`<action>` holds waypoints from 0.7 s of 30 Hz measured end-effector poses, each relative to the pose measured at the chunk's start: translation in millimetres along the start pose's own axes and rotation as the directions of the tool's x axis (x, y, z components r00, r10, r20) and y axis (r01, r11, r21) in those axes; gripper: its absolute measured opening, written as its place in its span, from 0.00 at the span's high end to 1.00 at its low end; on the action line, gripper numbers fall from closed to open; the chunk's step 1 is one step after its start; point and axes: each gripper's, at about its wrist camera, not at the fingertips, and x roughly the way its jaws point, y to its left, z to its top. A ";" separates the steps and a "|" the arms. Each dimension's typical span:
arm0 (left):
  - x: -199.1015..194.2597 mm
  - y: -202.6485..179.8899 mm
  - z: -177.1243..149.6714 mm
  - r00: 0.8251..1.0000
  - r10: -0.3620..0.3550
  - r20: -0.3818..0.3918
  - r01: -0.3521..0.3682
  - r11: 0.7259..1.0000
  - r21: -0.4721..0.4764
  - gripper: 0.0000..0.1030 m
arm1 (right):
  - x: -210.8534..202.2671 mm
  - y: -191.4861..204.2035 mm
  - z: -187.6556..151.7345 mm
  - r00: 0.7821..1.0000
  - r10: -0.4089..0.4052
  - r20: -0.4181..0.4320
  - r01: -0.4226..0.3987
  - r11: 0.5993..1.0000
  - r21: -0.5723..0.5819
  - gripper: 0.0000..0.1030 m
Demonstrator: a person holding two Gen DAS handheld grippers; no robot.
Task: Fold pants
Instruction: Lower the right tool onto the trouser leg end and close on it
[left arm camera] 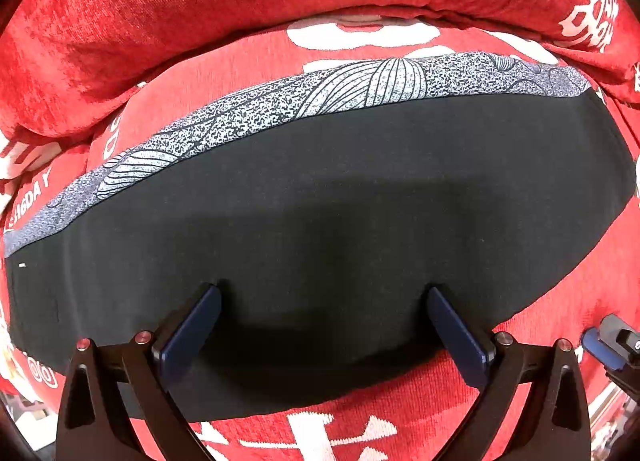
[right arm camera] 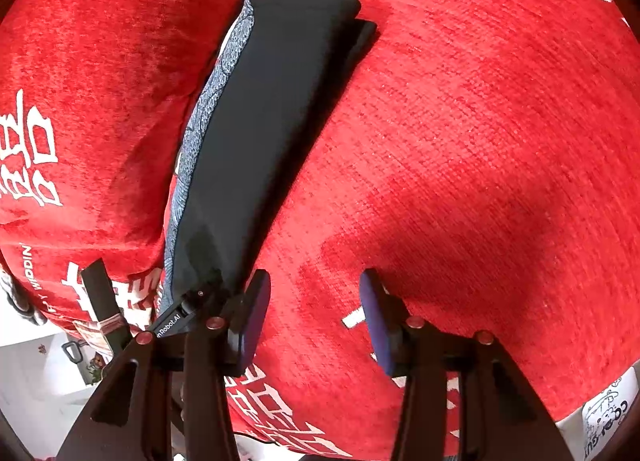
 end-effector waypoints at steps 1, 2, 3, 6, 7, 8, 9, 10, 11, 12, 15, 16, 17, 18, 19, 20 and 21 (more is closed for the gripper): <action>0.0 0.6 0.1 1.000 0.000 0.000 0.000 1.000 0.000 0.00 | 0.0 -0.1 -0.2 1.000 0.001 0.000 -0.001 1.000 0.000 0.51; 0.1 0.4 0.0 1.000 0.000 0.001 0.000 1.000 0.000 0.00 | -0.1 -0.1 -0.3 1.000 0.001 0.001 -0.001 1.000 0.000 0.51; 0.3 0.3 -0.2 1.000 0.000 0.001 0.000 1.000 -0.001 0.00 | 0.4 0.0 -0.4 1.000 0.000 0.001 0.000 1.000 -0.001 0.51; 0.5 0.0 -0.4 1.000 0.000 0.001 0.000 1.000 0.000 0.00 | 0.6 1.0 -0.6 1.000 0.003 0.004 -0.003 1.000 -0.005 0.51; 0.4 0.0 -0.2 1.000 0.001 0.001 -0.001 1.000 -0.001 0.00 | 0.5 1.7 -0.5 1.000 0.004 0.006 -0.004 1.000 -0.009 0.51; 0.3 0.1 -0.1 1.000 0.001 0.002 -0.001 1.000 -0.001 0.00 | 0.1 2.9 -0.3 1.000 0.011 0.012 -0.011 1.000 -0.017 0.51; 0.1 0.3 0.1 1.000 0.001 0.002 -0.001 1.000 0.000 0.00 | -0.5 3.9 -0.1 1.000 0.017 0.017 -0.017 1.000 -0.022 0.51; 0.0 0.4 0.2 1.000 0.001 0.002 -0.001 1.000 -0.001 0.00 | -1.3 4.8 0.4 0.999 0.026 0.024 -0.025 0.999 -0.028 0.51; -0.1 0.4 0.3 1.000 0.001 0.002 -0.001 1.000 -0.001 0.00 | -2.5 5.3 1.3 0.999 0.038 0.035 -0.037 0.999 -0.030 0.51; -0.3 0.0 -0.1 1.000 0.002 0.002 -0.002 1.000 -0.002 0.00 | -3.3 5.0 2.3 0.998 0.049 0.045 -0.048 0.998 -0.030 0.51; 0.3 -1.0 0.3 1.000 0.004 0.005 -0.004 1.000 -0.005 0.00 | -5.8 1.8 6.8 0.993 0.087 0.082 -0.086 0.996 -0.020 0.51; 0.8 -1.6 0.6 1.000 0.004 0.007 -0.004 1.000 -0.006 0.00 | -6.3 0.7 8.4 0.991 0.099 0.091 -0.098 0.995 -0.016 0.51; 0.9 -1.4 0.4 1.000 0.003 0.010 -0.003 1.000 -0.007 0.00 | -6.8 -1.5 10.6 0.987 0.120 0.104 -0.119 0.993 -0.012 0.50; 1.1 -1.1 0.0 1.000 0.001 0.011 -0.001 1.000 -0.008 0.00 | -7.0 -3.3 12.1 0.985 0.131 0.110 -0.131 0.991 -0.007 0.49; 1.5 -1.2 0.0 1.000 0.000 0.012 0.000 1.000 -0.010 0.00 | -6.7 -5.1 13.9 0.984 0.137 0.114 -0.138 0.990 0.000 0.49; 1.8 -1.1 0.2 1.000 0.000 0.010 0.000 1.000 -0.011 0.00 | -6.0 -7.3 16.0 0.983 0.140 0.116 -0.142 0.990 0.009 0.49; 1.7 -1.0 0.2 1.000 0.000 0.009 0.000 1.000 -0.011 0.00 | -4.9 -9.0 17.5 0.982 0.145 0.117 -0.148 0.989 0.015 0.49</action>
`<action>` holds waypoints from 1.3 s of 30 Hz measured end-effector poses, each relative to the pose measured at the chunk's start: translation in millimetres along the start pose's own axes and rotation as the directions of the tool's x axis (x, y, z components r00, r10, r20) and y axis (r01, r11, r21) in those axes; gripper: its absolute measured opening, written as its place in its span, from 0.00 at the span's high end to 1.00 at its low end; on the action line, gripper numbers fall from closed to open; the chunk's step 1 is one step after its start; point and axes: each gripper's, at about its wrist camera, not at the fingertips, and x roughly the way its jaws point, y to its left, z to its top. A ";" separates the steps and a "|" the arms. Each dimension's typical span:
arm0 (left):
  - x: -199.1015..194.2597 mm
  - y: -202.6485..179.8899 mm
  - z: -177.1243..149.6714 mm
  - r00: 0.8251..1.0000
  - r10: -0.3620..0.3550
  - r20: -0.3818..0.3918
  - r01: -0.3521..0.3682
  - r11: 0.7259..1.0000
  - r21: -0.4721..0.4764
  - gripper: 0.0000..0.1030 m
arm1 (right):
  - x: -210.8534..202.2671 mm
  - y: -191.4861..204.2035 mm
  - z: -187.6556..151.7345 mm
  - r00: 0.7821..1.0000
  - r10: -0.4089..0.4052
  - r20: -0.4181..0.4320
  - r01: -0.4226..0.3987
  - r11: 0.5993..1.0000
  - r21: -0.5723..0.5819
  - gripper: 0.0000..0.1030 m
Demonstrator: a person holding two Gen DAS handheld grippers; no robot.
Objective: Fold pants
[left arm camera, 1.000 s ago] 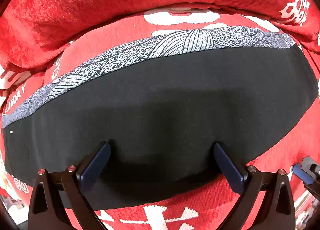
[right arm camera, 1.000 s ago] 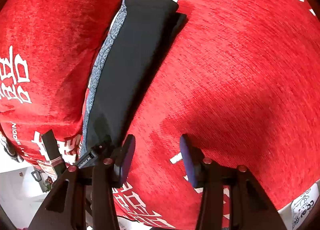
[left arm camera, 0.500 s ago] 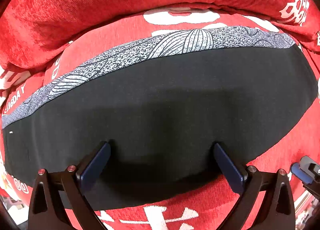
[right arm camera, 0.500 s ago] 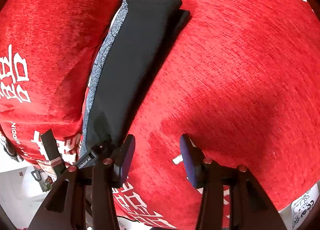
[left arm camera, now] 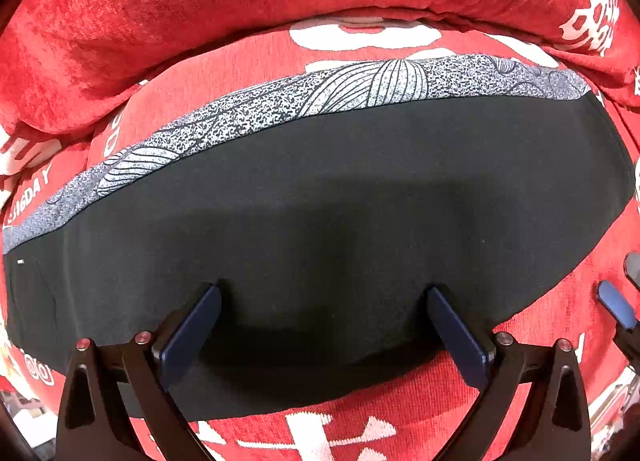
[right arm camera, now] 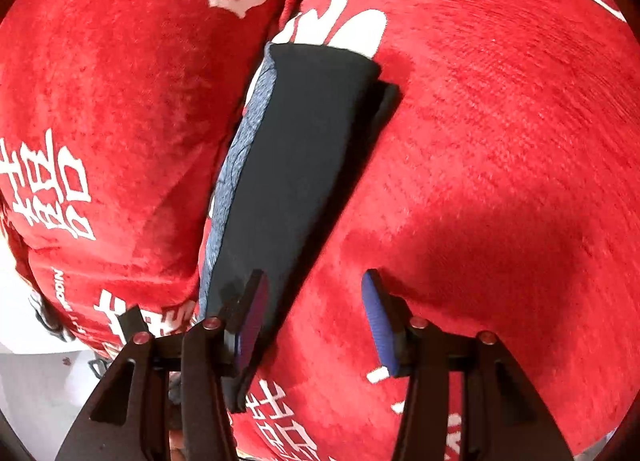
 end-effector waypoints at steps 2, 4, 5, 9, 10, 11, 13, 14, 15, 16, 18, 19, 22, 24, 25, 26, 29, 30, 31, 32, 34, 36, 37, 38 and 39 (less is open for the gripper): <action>0.0 0.0 0.1 1.000 0.000 -0.001 0.000 1.000 0.001 0.00 | 2.0 -2.8 3.9 1.000 0.013 0.005 -0.013 1.000 0.013 0.49; -0.5 0.3 -0.1 1.000 -0.001 -0.002 0.001 1.000 0.000 0.00 | 3.9 -3.3 7.4 1.000 0.025 0.008 -0.025 1.000 0.017 0.49; -0.9 0.4 -0.5 1.000 -0.001 -0.002 0.001 1.000 0.000 0.00 | 5.3 -2.9 10.0 0.999 0.033 0.012 -0.033 0.999 0.016 0.49; -0.4 0.5 -0.4 1.000 -0.001 -0.002 0.001 1.000 0.000 0.00 | 13.2 -2.3 22.4 0.999 0.053 0.014 -0.053 0.999 0.002 0.49; -0.4 1.0 -0.1 1.000 -0.002 -0.002 0.002 1.000 0.000 0.00 | 15.2 -1.2 24.7 0.998 0.057 0.016 -0.057 0.998 -0.005 0.49; 0.3 1.1 0.8 1.000 -0.003 -0.002 0.003 1.000 -0.001 0.00 | 17.3 -0.4 27.4 0.998 0.064 0.016 -0.064 0.998 -0.011 0.48; -0.1 1.9 0.4 1.000 -0.003 -0.002 0.003 1.000 -0.001 0.00 | 20.5 2.1 32.8 0.997 0.071 0.021 -0.071 0.997 -0.020 0.48; 0.1 1.8 0.6 1.000 -0.003 -0.002 0.003 1.000 -0.001 0.00 | 21.7 3.2 35.4 0.997 0.076 0.025 -0.075 0.997 -0.020 0.47; -0.1 1.5 0.3 1.000 -0.002 -0.002 0.002 1.000 -0.001 0.00 | 22.4 4.4 37.9 0.996 0.082 0.030 -0.082 0.997 -0.017 0.46; 0.0 1.6 0.4 1.000 -0.002 -0.002 0.002 1.000 -0.001 0.00 | 22.9 5.5 40.7 0.996 0.088 0.034 -0.088 0.996 -0.014 0.46; 0.4 2.0 0.9 1.000 -0.003 -0.001 0.003 1.000 -0.001 0.00 | 23.9 8.7 46.4 0.995 0.096 0.041 -0.095 0.995 -0.012 0.44; 0.3 1.9 0.7 1.000 -0.002 -0.001 0.002 1.000 0.000 0.00 | 23.2 11.5 48.6 0.994 0.097 0.043 -0.097 0.995 -0.017 0.44; 0.5 2.8 1.1 1.000 -0.002 -0.002 0.002 1.000 0.000 0.00 | 19.8 29.2 51.7 0.993 0.110 0.053 -0.104 0.990 -0.098 0.44; -0.1 0.8 0.7 1.000 -0.001 -0.002 0.001 1.000 0.002 0.00 | 19.3 38.1 51.4 0.993 0.109 0.054 -0.099 0.983 -0.157 0.44; -0.4 0.0 0.7 1.000 0.000 -0.001 0.000 1.000 0.003 0.00 | 21.2 38.0 52.3 0.993 0.101 0.052 -0.092 0.982 -0.163 0.44; -0.4 -0.2 0.4 1.000 0.000 -0.001 0.000 1.000 0.004 0.00 | 24.4 34.1 54.3 0.994 0.094 0.049 -0.085 0.984 -0.154 0.44; -0.5 -0.6 0.7 1.000 -0.002 -0.002 0.002 1.000 0.004 0.00 | 35.5 20.0 60.2 0.993 0.099 0.058 -0.093 0.991 -0.098 0.45; -0.5 -0.8 1.0 1.000 -0.002 -0.002 0.002 1.000 0.004 0.00 | 36.6 17.4 60.4 0.992 0.109 0.069 -0.103 0.990 -0.093 0.46; -0.5 -0.7 1.1 1.000 -0.002 -0.002 0.002 1.000 0.003 0.00 | 37.2 18.3 60.3 0.990 0.114 0.081 -0.107 0.990 -0.095 0.46; -0.5 -0.8 1.0 1.000 -0.002 -0.001 0.002 1.000 0.003 0.00 | 38.4 21.3 60.0 0.992 0.101 0.080 -0.093 0.990 -0.106 0.46; -0.7 -0.6 1.2 1.000 -0.003 0.000 0.003 1.000 0.003 0.00 | 39.7 24.2 60.0 0.994 0.086 0.073 -0.077 0.990 -0.117 0.46; -0.7 -0.3 1.4 1.000 -0.002 -0.002 0.002 1.000 0.003 0.00 | 39.8 23.8 63.0 0.995 0.076 0.057 -0.070 0.992 -0.100 0.49; -0.4 -0.3 1.6 1.000 -0.002 -0.005 0.002 1.000 0.004 0.00 | 40.1 24.2 64.4 0.996 0.069 0.050 -0.065 0.994 -0.087 0.49; 0.2 0.1 2.0 1.000 -0.003 -0.008 0.003 1.000 0.004 0.00 | 40.3 24.1 65.6 0.997 0.067 0.042 -0.064 0.995 -0.076 0.51; 0.6 -0.1 2.9 1.000 -0.005 -0.011 0.005 1.000 0.005 0.00 | 40.0 23.8 66.2 0.998 0.056 0.038 -0.053 0.996 -0.065 0.58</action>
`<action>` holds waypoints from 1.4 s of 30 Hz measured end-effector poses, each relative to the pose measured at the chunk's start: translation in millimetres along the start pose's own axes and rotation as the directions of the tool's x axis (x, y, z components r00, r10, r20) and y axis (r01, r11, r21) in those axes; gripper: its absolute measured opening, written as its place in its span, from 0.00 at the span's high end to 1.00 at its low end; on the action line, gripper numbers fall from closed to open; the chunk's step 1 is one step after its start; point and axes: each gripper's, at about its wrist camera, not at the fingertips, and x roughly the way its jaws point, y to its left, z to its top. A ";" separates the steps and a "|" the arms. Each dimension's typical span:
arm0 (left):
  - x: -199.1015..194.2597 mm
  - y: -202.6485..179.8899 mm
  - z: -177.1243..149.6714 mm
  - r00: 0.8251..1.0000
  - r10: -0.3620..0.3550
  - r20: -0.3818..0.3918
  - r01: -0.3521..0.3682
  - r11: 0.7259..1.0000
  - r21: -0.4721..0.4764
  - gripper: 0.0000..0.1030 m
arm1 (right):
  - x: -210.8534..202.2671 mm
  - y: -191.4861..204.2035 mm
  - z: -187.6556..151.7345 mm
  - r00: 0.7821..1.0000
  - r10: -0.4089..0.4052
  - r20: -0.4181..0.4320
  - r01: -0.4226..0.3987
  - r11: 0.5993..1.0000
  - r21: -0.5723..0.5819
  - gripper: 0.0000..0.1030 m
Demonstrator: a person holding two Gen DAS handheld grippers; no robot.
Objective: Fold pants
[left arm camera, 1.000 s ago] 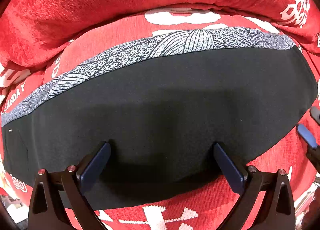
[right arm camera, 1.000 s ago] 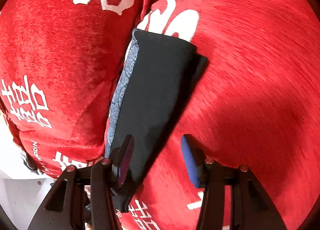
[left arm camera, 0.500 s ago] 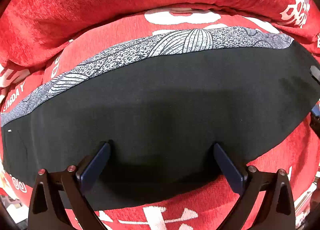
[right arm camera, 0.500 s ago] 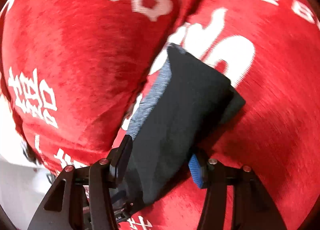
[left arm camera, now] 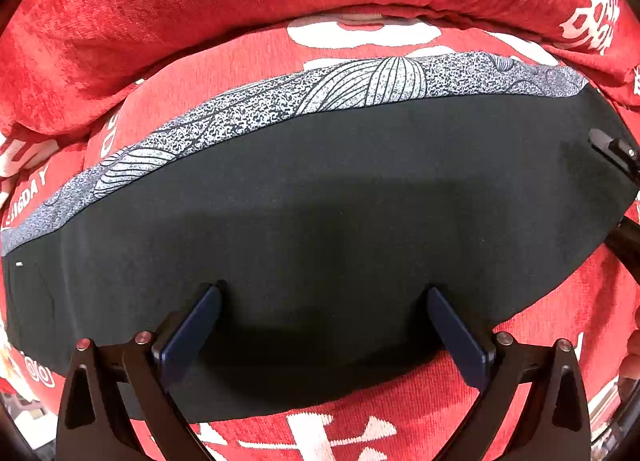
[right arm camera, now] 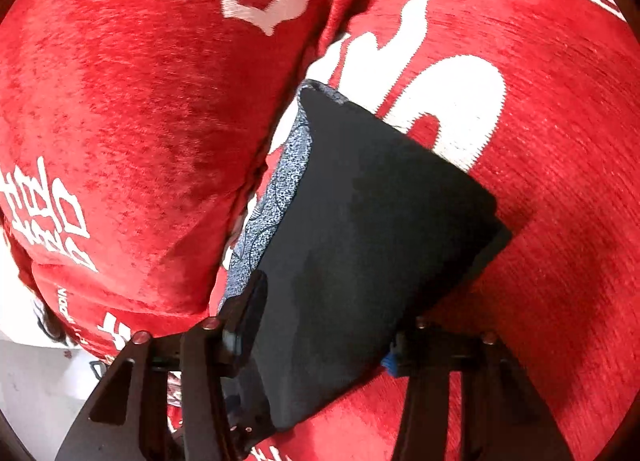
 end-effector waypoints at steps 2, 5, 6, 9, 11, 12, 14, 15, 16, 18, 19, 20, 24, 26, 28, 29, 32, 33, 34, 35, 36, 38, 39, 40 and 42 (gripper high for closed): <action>0.6 -0.8 2.4 1.000 -0.003 -0.007 0.003 1.000 0.001 0.00 | -0.2 -2.3 0.8 0.999 -0.030 -0.015 0.031 0.999 0.019 0.76; 0.7 -2.9 6.9 1.000 0.000 -0.020 0.001 1.000 0.011 0.00 | 0.0 -7.7 1.9 0.999 -0.020 -0.033 0.021 0.999 0.041 0.84; -1.7 -4.0 9.6 1.000 0.011 -0.026 -0.010 1.000 0.016 0.00 | -1.6 -5.2 2.0 0.999 -0.015 -0.032 0.016 0.999 0.031 0.84; -24.0 -3.7 19.6 0.996 0.066 0.056 -0.068 0.998 0.019 0.00 | -8.3 11.1 2.0 1.000 -0.009 -0.027 0.008 0.999 -0.034 0.85; -36.7 -3.9 27.9 0.993 0.054 0.109 -0.056 0.998 0.017 0.00 | -12.8 27.0 0.8 1.000 0.002 -0.027 -0.005 0.996 -0.088 0.85; -38.5 -5.0 32.8 0.992 0.050 0.113 -0.052 0.998 0.017 0.00 | -14.1 31.6 0.7 1.000 0.005 -0.027 -0.007 0.994 -0.105 0.85; -33.5 -9.2 40.7 0.994 0.058 0.091 -0.059 0.998 0.018 0.00 | -16.1 35.9 0.8 1.000 0.009 -0.027 -0.012 0.993 -0.120 0.85; -28.5 -12.2 43.6 0.994 0.077 0.074 -0.078 0.997 0.016 0.00 | -15.9 35.4 0.9 1.000 0.007 -0.027 -0.010 0.993 -0.116 0.85; -25.3 -13.6 45.3 0.994 0.085 0.061 -0.086 0.996 0.016 0.00 | -15.9 34.1 0.8 1.000 0.004 -0.026 -0.006 0.994 -0.109 0.85; -20.0 -18.0 46.5 0.995 0.090 0.042 -0.091 0.996 0.014 0.00 | -16.1 29.3 0.2 1.000 0.002 -0.027 -0.004 0.996 -0.085 0.85; -19.3 -13.7 39.7 0.995 0.090 0.040 -0.090 0.996 0.013 0.00 | -15.4 28.1 0.0 1.000 0.002 -0.027 -0.004 0.997 -0.079 0.85; -18.6 -14.7 38.2 0.995 0.091 0.037 -0.092 0.996 0.016 0.00 | -15.6 27.4 -0.1 1.000 0.001 -0.028 -0.003 0.997 -0.080 0.85; -17.7 -11.7 29.8 0.995 0.096 0.030 -0.097 0.995 0.023 0.00 | -14.8 28.8 0.7 0.999 -0.008 -0.033 0.005 0.996 -0.089 0.85; -17.5 -9.6 29.0 0.995 0.094 0.028 -0.094 0.995 0.017 0.00 | -14.7 29.5 1.1 0.999 -0.012 -0.033 0.009 0.996 -0.091 0.85; -17.9 -8.7 29.1 0.995 0.092 0.029 -0.093 0.996 0.015 0.00 | -13.8 32.2 0.3 0.999 -0.014 -0.034 0.011 0.996 -0.093 0.85; -17.7 -8.7 29.2 0.995 0.092 0.029 -0.093 0.996 0.016 0.00 | -12.7 34.0 0.1 0.999 -0.015 -0.036 0.012 0.996 -0.094 0.85; -16.9 -8.5 29.5 0.995 0.093 0.031 -0.093 0.995 0.020 0.00 | -12.8 34.4 0.2 0.999 -0.017 -0.036 0.014 0.996 -0.093 0.85; -17.0 -8.6 29.4 0.995 0.092 0.031 -0.093 0.995 0.021 0.00 | -12.6 34.4 0.2 0.999 -0.018 -0.036 0.014 0.996 -0.092 0.85; -17.2 -8.9 29.3 0.995 0.092 0.030 -0.092 0.995 0.023 0.00 | -12.9 33.9 0.3 0.999 -0.017 -0.035 0.014 0.996 -0.089 0.85; -17.9 -10.3 29.2 0.995 0.092 0.029 -0.093 0.995 0.024 0.00 | -12.6 33.9 0.1 0.999 -0.017 -0.035 0.014 0.996 -0.086 0.85; -18.0 -10.4 29.1 0.995 0.093 0.028 -0.093 0.995 0.025 0.00 | -12.6 33.4 0.1 0.999 -0.017 -0.035 0.014 0.996 -0.085 0.85; -18.7 -11.1 29.3 0.995 0.092 0.026 -0.093 0.995 0.026 0.00 | -12.2 33.2 0.3 0.999 -0.018 -0.037 0.015 0.996 -0.085 0.85; -18.7 -10.8 29.3 0.995 0.093 0.026 -0.094 0.995 0.025 0.00 | -12.3 33.3 0.4 0.999 -0.019 -0.038 0.016 0.996 -0.087 0.85; -18.7 -10.7 29.5 0.995 0.093 0.026 -0.094 0.995 0.025 0.00 | -12.3 33.2 0.5 0.999 -0.020 -0.038 0.017 0.996 -0.087 0.85; -18.2 -10.7 29.5 0.995 0.092 0.025 -0.092 0.995 0.026 0.00 | -12.2 32.9 0.4 0.999 -0.020 -0.039 0.017 0.996 -0.086 0.85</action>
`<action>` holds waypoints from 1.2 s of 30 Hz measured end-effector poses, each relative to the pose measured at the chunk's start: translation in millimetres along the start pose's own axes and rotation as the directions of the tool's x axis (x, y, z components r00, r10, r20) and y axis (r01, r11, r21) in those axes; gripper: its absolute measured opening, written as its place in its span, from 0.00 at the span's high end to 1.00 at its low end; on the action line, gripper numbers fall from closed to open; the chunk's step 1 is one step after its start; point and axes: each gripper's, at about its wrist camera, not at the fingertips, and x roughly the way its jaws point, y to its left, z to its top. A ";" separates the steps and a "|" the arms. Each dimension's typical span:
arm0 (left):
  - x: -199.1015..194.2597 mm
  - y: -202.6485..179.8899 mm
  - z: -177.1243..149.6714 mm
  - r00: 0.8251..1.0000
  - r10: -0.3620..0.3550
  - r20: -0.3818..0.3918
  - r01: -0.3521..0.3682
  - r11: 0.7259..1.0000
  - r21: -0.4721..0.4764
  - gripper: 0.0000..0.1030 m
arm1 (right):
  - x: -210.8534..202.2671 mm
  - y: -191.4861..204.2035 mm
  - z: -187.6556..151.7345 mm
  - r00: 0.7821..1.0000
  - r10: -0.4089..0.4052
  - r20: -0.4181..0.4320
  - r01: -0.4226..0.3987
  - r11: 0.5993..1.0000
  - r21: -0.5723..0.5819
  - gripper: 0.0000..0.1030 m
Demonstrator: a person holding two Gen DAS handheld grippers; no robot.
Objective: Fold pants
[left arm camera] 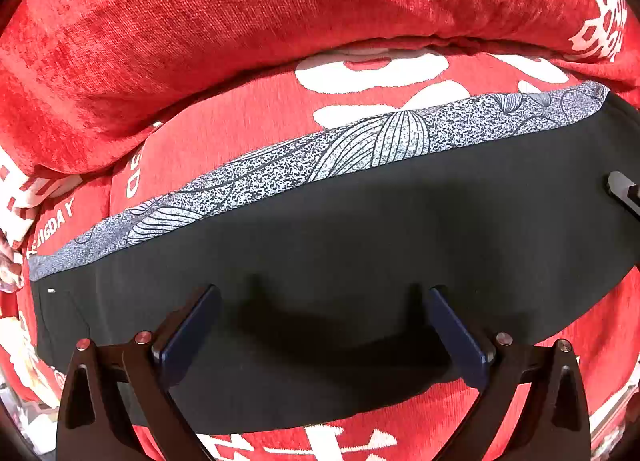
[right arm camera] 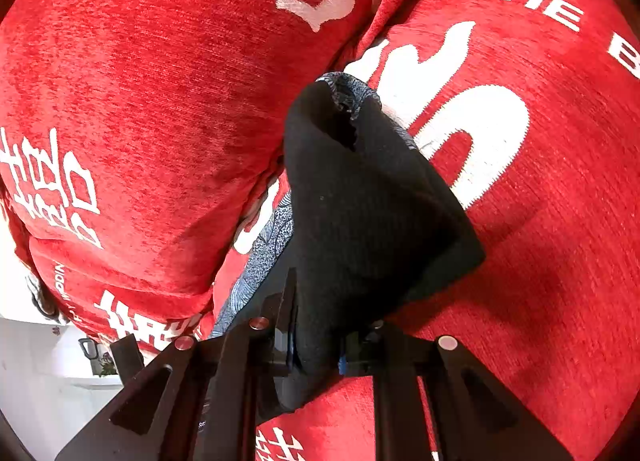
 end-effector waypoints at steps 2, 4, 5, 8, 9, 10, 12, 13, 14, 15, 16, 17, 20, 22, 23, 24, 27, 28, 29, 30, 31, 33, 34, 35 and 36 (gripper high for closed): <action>0.6 -0.2 -0.2 1.000 0.001 0.000 -0.001 1.000 0.002 0.00 | 0.2 -0.6 -0.5 1.000 0.001 0.001 -0.001 1.000 0.003 0.85; 1.2 -0.8 -0.7 1.000 0.001 -0.003 -0.001 1.000 0.003 0.00 | 0.1 -1.2 -0.6 1.000 0.001 0.000 -0.001 1.000 0.005 0.85; 1.7 -0.7 -0.8 1.000 0.001 -0.003 -0.001 1.000 0.003 0.00 | 0.2 -1.4 -0.6 1.000 0.001 -0.001 -0.001 1.000 0.004 0.85; 3.3 0.6 -0.9 1.000 0.003 -0.007 -0.003 1.000 0.004 0.00 | 0.1 -1.9 -1.0 1.000 0.003 -0.003 -0.003 1.000 0.004 0.85; 2.6 1.3 -0.6 1.000 0.004 -0.008 -0.004 1.000 0.002 0.00 | 0.2 -2.1 -1.3 1.000 0.003 -0.004 -0.003 1.000 0.005 0.85; 0.0 3.0 0.1 1.000 0.002 -0.001 -0.002 1.000 -0.003 0.00 | 0.1 -2.1 -1.5 1.000 0.005 -0.004 -0.005 1.000 0.005 0.85; -8.1 6.4 2.2 1.000 -0.008 0.030 0.008 1.000 -0.016 0.00 | -0.4 -0.9 -1.7 1.000 0.007 -0.005 -0.007 1.000 -0.003 0.85; -10.8 7.2 3.8 0.999 -0.007 0.044 0.008 1.000 -0.020 0.00 | -0.5 -0.2 -1.7 1.000 0.009 -0.005 -0.009 1.000 -0.007 0.85; -11.4 7.4 5.8 0.999 -0.005 0.049 0.006 1.000 -0.022 0.00 | -0.7 0.8 -1.7 1.000 0.011 -0.005 -0.011 1.000 -0.012 0.85; -9.7 7.2 7.9 0.999 -0.005 0.046 0.006 1.000 -0.023 0.00 | -0.6 1.3 -1.7 1.000 0.012 -0.005 -0.012 1.000 -0.015 0.85; -6.6 6.4 9.6 0.999 -0.001 0.037 0.002 1.000 -0.029 0.00 | -0.3 2.0 -1.6 1.000 0.013 -0.005 -0.013 1.000 -0.016 0.85; -3.9 5.4 10.6 0.999 0.000 0.032 0.002 0.999 -0.037 0.00 | -0.4 2.2 -1.9 1.000 0.014 -0.004 -0.014 1.000 -0.017 0.85; 4.4 -4.3 8.2 0.999 -0.025 0.027 0.026 0.999 -0.045 0.00 | -1.5 4.3 -2.6 1.000 0.017 -0.002 -0.017 1.000 -0.019 0.85; 21.6 -18.7 1.6 0.999 -0.022 -0.025 0.022 1.000 -0.010 0.00 | -3.6 10.3 -3.4 1.000 0.017 0.001 -0.016 0.999 -0.041 0.85; 26.3 -21.2 -1.7 1.000 -0.016 -0.019 0.016 1.000 -0.015 0.00 | -4.3 15.4 -4.5 1.000 0.015 -0.001 -0.015 0.998 -0.059 0.85; 25.5 -20.4 -3.9 1.000 -0.021 0.009 0.021 0.999 -0.032 0.00 | -4.8 22.2 -6.4 1.000 0.005 -0.004 -0.006 0.997 -0.083 0.85; 27.0 -20.1 -2.5 1.000 -0.029 0.002 0.029 0.999 -0.017 0.00 | -8.2 46.8 -12.5 1.000 -0.024 0.006 0.025 0.984 -0.175 0.85; 28.0 -19.7 -1.5 0.999 -0.037 0.001 0.037 0.999 -0.001 0.00 | -8.3 55.8 -15.3 0.999 -0.039 0.010 0.040 0.977 -0.208 0.85; 28.1 -18.6 -0.5 0.999 -0.047 -0.001 0.047 0.999 0.012 0.00 | -8.1 64.8 -18.6 0.998 -0.055 0.014 0.057 0.969 -0.240 0.85; 27.8 -16.0 0.5 0.998 -0.062 -0.005 0.062 0.998 0.021 0.00 | -7.7 74.6 -22.6 0.997 -0.069 0.021 0.072 0.960 -0.271 0.85; 26.6 -11.1 1.1 0.997 -0.078 -0.011 0.079 0.997 0.020 0.00 | -8.5 85.2 -27.1 0.996 -0.083 0.030 0.088 0.950 -0.301 0.85; 18.6 2.9 -3.1 0.996 -0.087 -0.007 0.087 0.996 -0.012 0.00 | -10.6 107.7 -37.4 0.991 -0.120 0.055 0.132 0.922 -0.364 0.85; 11.7 15.0 -7.9 0.994 -0.108 0.015 0.108 0.994 -0.033 0.00 | -11.5 117.3 -42.3 0.988 -0.140 0.065 0.154 0.908 -0.391 0.85; 4.7 28.6 -14.0 0.991 -0.132 0.037 0.133 0.990 -0.048 0.00 | -11.4 131.6 -50.1 0.982 -0.170 0.079 0.188 0.884 -0.429 0.85; -2.0 44.0 -20.8 0.988 -0.145 0.055 0.148 0.987 -0.059 0.00 | -9.8 145.0 -59.1 0.976 -0.198 0.093 0.219 0.857 -0.467 0.85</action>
